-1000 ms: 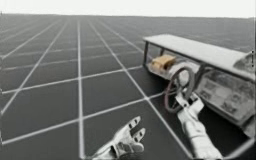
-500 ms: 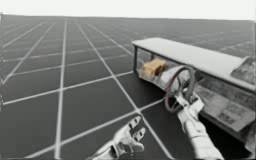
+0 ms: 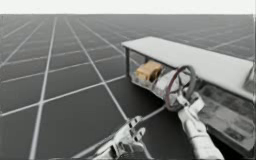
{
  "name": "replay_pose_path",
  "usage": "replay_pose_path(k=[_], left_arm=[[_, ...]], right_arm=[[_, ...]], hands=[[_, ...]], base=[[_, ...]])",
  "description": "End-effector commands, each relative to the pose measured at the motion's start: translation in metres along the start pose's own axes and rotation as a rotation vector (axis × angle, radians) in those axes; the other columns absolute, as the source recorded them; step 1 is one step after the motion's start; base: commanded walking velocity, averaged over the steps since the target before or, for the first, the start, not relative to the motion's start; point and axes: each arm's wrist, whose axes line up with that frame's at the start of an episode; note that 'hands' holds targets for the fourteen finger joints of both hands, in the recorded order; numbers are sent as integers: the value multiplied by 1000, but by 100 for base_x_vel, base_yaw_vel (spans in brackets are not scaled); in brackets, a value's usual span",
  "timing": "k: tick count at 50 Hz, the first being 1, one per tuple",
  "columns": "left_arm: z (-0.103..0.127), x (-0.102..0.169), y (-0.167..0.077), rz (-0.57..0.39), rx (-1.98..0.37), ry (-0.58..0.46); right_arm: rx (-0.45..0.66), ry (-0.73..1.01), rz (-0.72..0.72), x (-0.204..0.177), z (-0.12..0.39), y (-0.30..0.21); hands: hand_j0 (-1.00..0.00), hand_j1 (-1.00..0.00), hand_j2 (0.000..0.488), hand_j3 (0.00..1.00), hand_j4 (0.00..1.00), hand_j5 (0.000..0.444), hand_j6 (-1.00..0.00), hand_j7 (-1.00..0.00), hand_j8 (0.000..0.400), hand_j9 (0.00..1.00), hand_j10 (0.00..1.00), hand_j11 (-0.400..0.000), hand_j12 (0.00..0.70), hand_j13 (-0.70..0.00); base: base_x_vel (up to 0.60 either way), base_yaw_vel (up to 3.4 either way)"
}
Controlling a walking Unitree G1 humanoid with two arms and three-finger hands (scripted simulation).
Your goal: Pick up and drop off the object
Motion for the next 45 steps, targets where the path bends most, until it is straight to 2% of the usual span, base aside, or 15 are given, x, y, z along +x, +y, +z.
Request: replay_pose_path(k=[1,34,45], left_arm=[[0,1,-3,1,11,7],[0,1,-3,1,11,7],[0,1,-3,1,11,7]], right_arm=[[19,-15,-2,3,4,-3],[19,-15,-2,3,4,-3],[19,-15,-2,3,4,-3]], hands=[[0,0,0,1000,1000,0,0,0,0,1000,1000,-400,0,-700],[0,0,0,1000,1000,0,0,0,0,1000,1000,-400,0,-700],[0,0,0,1000,1000,0,0,0,0,1000,1000,-400,0,-700]], base=[[43,6],[31,6],[35,-78]])
